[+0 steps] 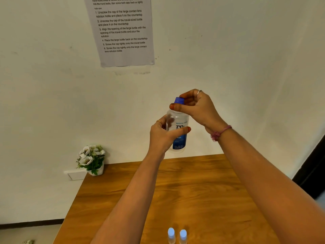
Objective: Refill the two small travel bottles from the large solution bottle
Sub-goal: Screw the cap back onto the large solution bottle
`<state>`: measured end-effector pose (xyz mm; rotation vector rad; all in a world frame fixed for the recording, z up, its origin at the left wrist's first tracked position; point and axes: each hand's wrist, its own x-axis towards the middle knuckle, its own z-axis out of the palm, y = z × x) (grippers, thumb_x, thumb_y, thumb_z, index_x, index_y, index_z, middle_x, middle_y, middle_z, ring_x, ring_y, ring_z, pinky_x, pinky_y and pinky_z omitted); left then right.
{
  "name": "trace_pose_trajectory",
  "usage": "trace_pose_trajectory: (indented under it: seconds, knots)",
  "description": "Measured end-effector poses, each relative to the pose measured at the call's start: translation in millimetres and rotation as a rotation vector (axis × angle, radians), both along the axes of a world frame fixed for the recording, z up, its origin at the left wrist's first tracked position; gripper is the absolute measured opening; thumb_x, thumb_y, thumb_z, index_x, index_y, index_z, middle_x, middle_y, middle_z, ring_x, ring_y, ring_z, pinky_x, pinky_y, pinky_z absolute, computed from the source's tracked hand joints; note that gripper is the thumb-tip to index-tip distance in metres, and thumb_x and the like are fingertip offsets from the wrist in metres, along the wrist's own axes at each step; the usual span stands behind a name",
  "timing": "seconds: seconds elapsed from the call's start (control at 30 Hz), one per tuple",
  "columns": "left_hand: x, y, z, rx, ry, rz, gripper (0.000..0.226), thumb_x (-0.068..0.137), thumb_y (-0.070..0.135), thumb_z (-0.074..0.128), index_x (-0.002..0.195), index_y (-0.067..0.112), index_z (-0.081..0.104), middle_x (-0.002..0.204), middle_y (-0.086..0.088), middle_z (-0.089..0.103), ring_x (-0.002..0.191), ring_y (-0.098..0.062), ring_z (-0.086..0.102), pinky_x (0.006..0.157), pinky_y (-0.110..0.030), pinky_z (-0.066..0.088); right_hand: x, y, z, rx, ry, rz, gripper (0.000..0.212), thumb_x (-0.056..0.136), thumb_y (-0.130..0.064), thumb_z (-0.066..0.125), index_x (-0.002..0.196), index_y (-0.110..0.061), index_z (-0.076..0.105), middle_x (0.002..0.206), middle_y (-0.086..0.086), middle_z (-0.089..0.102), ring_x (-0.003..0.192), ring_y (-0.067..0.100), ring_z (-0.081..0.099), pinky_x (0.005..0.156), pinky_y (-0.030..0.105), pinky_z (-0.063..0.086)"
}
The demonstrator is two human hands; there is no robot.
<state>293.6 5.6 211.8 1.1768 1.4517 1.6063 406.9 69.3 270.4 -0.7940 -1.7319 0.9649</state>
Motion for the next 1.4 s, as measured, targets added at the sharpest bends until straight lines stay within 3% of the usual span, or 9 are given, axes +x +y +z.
trace_pose_trajectory:
  seconds: [0.23, 0.37, 0.5, 0.6, 0.73, 0.83, 0.97, 1.2, 1.4]
  knots:
    - [-2.0, -2.0, 0.3, -0.012, -0.014, -0.01, 0.056, 0.066, 0.02, 0.084, 0.115, 0.024, 0.058, 0.105, 0.005, 0.066, 0.096, -0.016, 0.065, 0.071, -0.02, 0.053, 19.6, 6.5, 11.6, -0.08, -0.232, 0.314, 0.043, 0.088, -0.02, 0.061, 0.129, -0.026, 0.05, 0.121, -0.005, 0.061, 0.11, 0.005, 0.058, 0.087, 0.016, 0.049]
    - [-1.0, -1.8, 1.2, -0.006, -0.005, -0.01, 0.054, 0.065, 0.02, 0.084, 0.113, 0.023, 0.059, 0.099, 0.009, 0.066, 0.093, -0.015, 0.065, 0.07, -0.021, 0.054, 12.3, -1.2, 7.7, -0.015, -0.097, 0.132, 0.03, 0.081, -0.021, 0.071, 0.109, -0.019, 0.062, 0.1, -0.007, 0.067, 0.093, 0.003, 0.064, 0.082, 0.015, 0.052]
    - [1.0, -2.3, -1.5, -0.006, 0.012, -0.002, 0.06, 0.064, 0.022, 0.085, 0.118, 0.019, 0.059, 0.105, 0.005, 0.066, 0.095, -0.017, 0.065, 0.073, -0.024, 0.056, 1.8, -7.7, -0.9, -0.001, -0.077, -0.051, 0.042, 0.072, -0.033, 0.078, 0.103, -0.015, 0.056, 0.093, -0.007, 0.063, 0.082, 0.007, 0.061, 0.069, 0.016, 0.051]
    - [1.4, -4.2, 0.5, -0.004, 0.013, -0.012, 0.051, 0.067, 0.021, 0.083, 0.11, 0.027, 0.058, 0.096, 0.013, 0.064, 0.091, -0.012, 0.064, 0.067, -0.017, 0.051, 8.7, -5.5, 6.0, -0.013, -0.22, -0.034, 0.056, 0.073, -0.038, 0.076, 0.117, -0.017, 0.049, 0.108, -0.005, 0.059, 0.093, 0.011, 0.058, 0.071, 0.016, 0.048]
    - [1.6, -6.3, 2.0, -0.005, 0.01, -0.016, 0.058, 0.067, 0.022, 0.083, 0.119, 0.023, 0.058, 0.104, 0.007, 0.065, 0.097, -0.015, 0.063, 0.069, -0.018, 0.051, 21.4, -1.9, 12.8, 0.014, -0.282, 0.182, 0.063, 0.083, -0.024, 0.067, 0.138, -0.023, 0.037, 0.134, -0.005, 0.051, 0.116, 0.009, 0.052, 0.095, 0.027, 0.045]
    - [2.3, -6.5, 2.0, 0.0, 0.004, -0.02, 0.058, 0.064, 0.022, 0.085, 0.116, 0.022, 0.06, 0.103, 0.006, 0.067, 0.095, -0.014, 0.065, 0.067, -0.017, 0.053, 20.9, -4.0, 8.6, 0.04, -0.204, 0.267, 0.047, 0.088, -0.013, 0.063, 0.132, -0.02, 0.049, 0.127, -0.002, 0.059, 0.116, 0.01, 0.056, 0.098, 0.026, 0.046]
    - [2.4, -5.6, 0.1, 0.008, 0.018, 0.002, 0.06, 0.064, 0.022, 0.085, 0.119, 0.02, 0.059, 0.104, 0.005, 0.066, 0.093, -0.014, 0.065, 0.067, -0.017, 0.053, 11.8, -9.2, -0.6, 0.067, -0.065, 0.072, 0.035, 0.078, -0.017, 0.074, 0.111, -0.02, 0.062, 0.105, -0.004, 0.067, 0.098, 0.008, 0.063, 0.088, 0.024, 0.053]
    - [4.8, -5.2, -9.0, 0.001, 0.022, 0.008, 0.062, 0.065, 0.023, 0.084, 0.121, 0.018, 0.059, 0.108, 0.002, 0.067, 0.096, -0.017, 0.065, 0.071, -0.019, 0.055, -5.2, -17.6, -14.3, -0.064, 0.06, -0.103, 0.044, 0.069, -0.027, 0.081, 0.102, -0.017, 0.055, 0.093, -0.005, 0.063, 0.084, 0.011, 0.062, 0.075, 0.023, 0.055]
    - [4.0, -7.0, -6.3, -0.013, 0.019, -0.026, 0.057, 0.068, 0.02, 0.083, 0.12, 0.02, 0.059, 0.103, 0.007, 0.066, 0.094, -0.012, 0.064, 0.069, -0.016, 0.052, 18.5, -6.8, -3.5, -0.087, -0.213, 0.217, 0.063, 0.08, -0.024, 0.07, 0.136, -0.025, 0.04, 0.132, -0.003, 0.052, 0.116, 0.014, 0.054, 0.094, 0.032, 0.049]
